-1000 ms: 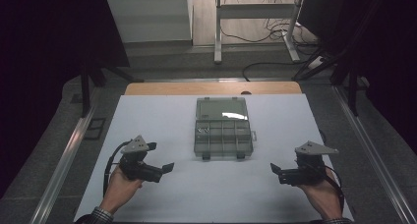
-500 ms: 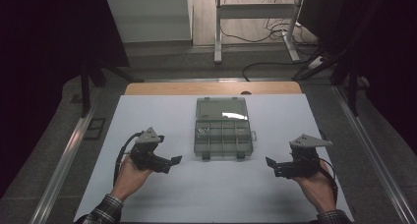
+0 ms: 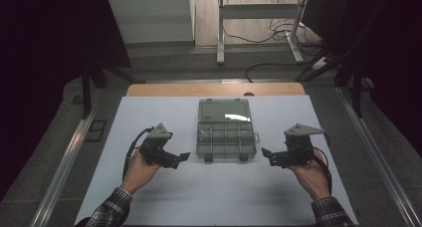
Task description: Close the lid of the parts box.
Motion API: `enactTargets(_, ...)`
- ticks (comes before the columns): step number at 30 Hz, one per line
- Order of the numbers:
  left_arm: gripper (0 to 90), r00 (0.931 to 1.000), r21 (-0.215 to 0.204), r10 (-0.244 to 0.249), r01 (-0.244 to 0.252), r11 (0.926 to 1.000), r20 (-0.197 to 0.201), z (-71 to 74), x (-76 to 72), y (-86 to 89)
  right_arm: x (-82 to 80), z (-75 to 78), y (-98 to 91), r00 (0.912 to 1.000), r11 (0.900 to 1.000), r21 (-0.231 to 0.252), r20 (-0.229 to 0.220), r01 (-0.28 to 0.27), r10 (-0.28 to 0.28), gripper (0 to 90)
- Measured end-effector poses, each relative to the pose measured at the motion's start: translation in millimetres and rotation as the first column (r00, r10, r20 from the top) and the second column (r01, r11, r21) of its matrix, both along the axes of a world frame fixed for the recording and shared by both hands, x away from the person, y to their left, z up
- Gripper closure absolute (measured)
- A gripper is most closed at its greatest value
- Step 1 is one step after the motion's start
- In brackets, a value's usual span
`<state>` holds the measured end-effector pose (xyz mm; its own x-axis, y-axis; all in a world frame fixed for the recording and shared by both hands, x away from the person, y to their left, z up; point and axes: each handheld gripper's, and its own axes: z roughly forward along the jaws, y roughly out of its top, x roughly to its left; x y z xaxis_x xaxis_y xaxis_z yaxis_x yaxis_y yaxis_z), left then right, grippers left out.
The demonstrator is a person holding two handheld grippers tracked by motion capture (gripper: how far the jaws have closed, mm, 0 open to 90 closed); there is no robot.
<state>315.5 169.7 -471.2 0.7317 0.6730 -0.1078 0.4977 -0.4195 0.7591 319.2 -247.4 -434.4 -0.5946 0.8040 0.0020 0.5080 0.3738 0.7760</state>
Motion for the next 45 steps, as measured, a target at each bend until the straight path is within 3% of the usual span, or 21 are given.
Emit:
enactTargets(21, 0.0, 1.0000, 0.025, -0.002, 0.002, 0.9997, -0.004, -4.9, 26.5, -5.6, 50.0, -1.8, 23.0, 0.9962, 0.9984, -0.004, -0.066, 0.056, -0.056, 0.0)
enactTargets(33, 0.0, 0.9999, 0.025, 0.001, -0.001, 0.9997, -0.017, -9.3, 40.7, -5.0, 77.1, -7.1, 39.6, 0.9918, 0.9953, -0.060, -0.099, 0.075, -0.081, 0.0)
enactTargets(45, 0.1, 0.9999, 0.047, -0.006, 0.007, 0.9989, -0.014, -16.0, 55.2, -9.2, 101.9, -8.0, 54.1, 0.9920, 0.9929, -0.083, -0.086, 0.086, -0.093, 6.7)
